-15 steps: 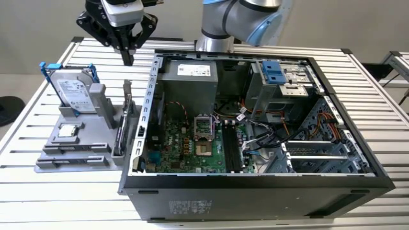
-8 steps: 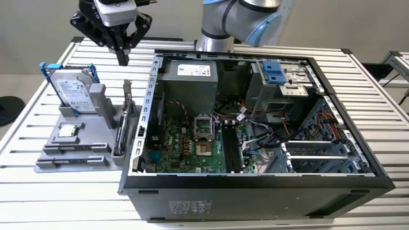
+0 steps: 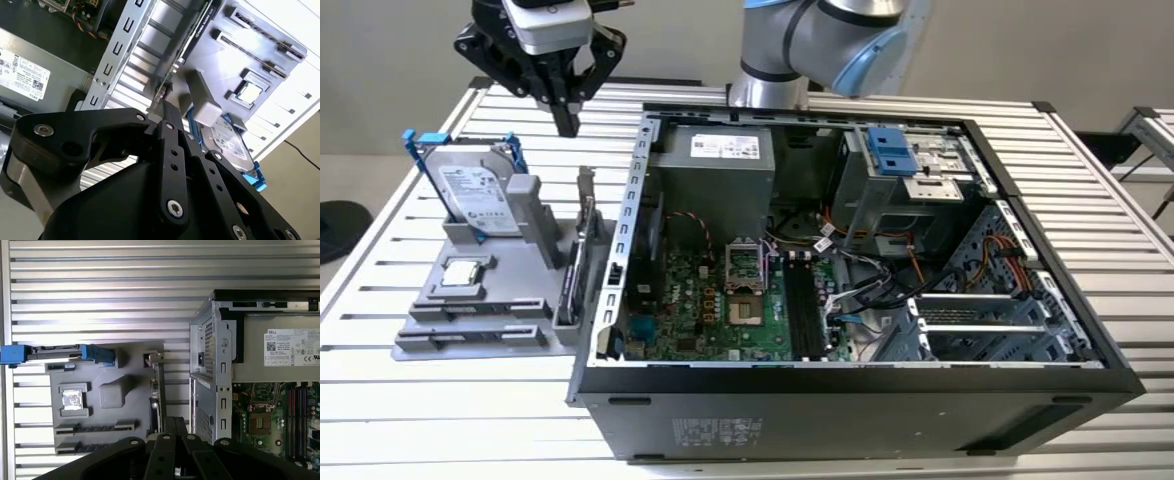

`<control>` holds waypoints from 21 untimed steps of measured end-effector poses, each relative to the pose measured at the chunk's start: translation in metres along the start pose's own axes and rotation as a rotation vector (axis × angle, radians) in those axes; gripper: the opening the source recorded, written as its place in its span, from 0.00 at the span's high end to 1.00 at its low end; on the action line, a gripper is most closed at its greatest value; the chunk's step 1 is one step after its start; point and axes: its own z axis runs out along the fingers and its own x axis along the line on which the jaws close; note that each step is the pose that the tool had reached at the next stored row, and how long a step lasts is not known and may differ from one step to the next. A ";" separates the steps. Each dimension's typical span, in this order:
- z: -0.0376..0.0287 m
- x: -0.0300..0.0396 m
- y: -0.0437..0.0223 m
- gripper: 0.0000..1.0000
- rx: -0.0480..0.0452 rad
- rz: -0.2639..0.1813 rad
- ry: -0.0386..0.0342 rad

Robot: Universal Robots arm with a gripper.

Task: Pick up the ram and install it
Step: 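Reach for the ram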

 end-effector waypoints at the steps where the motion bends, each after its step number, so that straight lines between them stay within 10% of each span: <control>1: 0.0000 0.0013 0.0000 1.00 -0.0001 -0.002 0.0001; 21: -0.0002 0.0167 -0.0005 1.00 -0.0005 -0.025 0.0012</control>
